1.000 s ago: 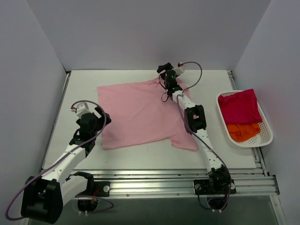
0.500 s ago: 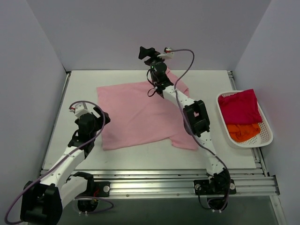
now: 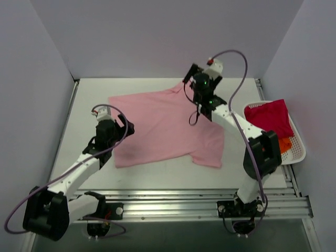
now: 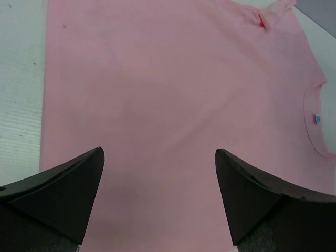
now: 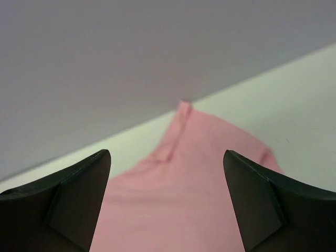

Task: Fold and stack the t-shirts
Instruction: Flatten the tshirt out

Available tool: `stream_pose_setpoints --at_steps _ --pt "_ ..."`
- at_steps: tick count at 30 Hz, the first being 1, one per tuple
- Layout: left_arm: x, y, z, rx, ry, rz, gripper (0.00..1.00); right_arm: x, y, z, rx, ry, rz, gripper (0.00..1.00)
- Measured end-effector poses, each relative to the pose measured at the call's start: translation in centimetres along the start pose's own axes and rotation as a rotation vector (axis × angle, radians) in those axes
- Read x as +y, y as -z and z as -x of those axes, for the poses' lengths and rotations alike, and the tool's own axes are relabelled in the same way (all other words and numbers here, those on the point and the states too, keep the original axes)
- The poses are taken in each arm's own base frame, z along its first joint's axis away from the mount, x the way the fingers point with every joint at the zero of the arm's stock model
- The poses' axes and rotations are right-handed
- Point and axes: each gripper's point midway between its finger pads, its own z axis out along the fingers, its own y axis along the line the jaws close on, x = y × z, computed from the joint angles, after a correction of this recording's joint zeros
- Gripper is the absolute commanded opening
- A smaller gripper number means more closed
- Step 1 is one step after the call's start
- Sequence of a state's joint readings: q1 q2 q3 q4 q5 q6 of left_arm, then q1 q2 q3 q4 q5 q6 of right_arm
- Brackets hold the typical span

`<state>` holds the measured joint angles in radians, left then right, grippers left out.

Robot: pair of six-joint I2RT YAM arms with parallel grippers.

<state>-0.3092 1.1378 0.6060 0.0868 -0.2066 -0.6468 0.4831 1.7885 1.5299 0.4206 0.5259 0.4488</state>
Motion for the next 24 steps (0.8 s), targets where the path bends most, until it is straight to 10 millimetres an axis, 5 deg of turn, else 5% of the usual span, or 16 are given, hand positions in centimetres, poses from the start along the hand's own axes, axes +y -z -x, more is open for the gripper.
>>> stream_pose_setpoints --at_steps 5,8,14,17,21,24 --pt "-1.2 1.7 -1.0 0.01 -0.002 -0.039 0.97 -10.3 6.6 -8.4 0.219 0.118 -0.182 0.84" --pt "-1.0 2.1 -1.2 0.016 0.006 -0.021 0.97 -14.0 9.6 -10.5 0.298 0.13 -0.26 0.84" --pt "-2.2 4.8 -2.9 0.055 -0.002 -0.039 0.98 -16.8 15.1 -9.7 0.344 0.041 -0.301 0.82" --pt "-2.7 6.4 -3.6 0.053 0.021 -0.072 0.98 -17.4 18.7 -7.3 0.32 -0.048 -0.259 0.82" --pt "-1.3 7.4 -6.5 0.096 0.035 -0.053 0.99 -18.3 23.0 -5.4 0.31 -0.158 -0.192 0.81" --pt "0.2 7.5 -9.4 0.155 0.021 -0.002 1.0 -18.7 24.9 -6.0 0.36 -0.19 -0.166 0.82"
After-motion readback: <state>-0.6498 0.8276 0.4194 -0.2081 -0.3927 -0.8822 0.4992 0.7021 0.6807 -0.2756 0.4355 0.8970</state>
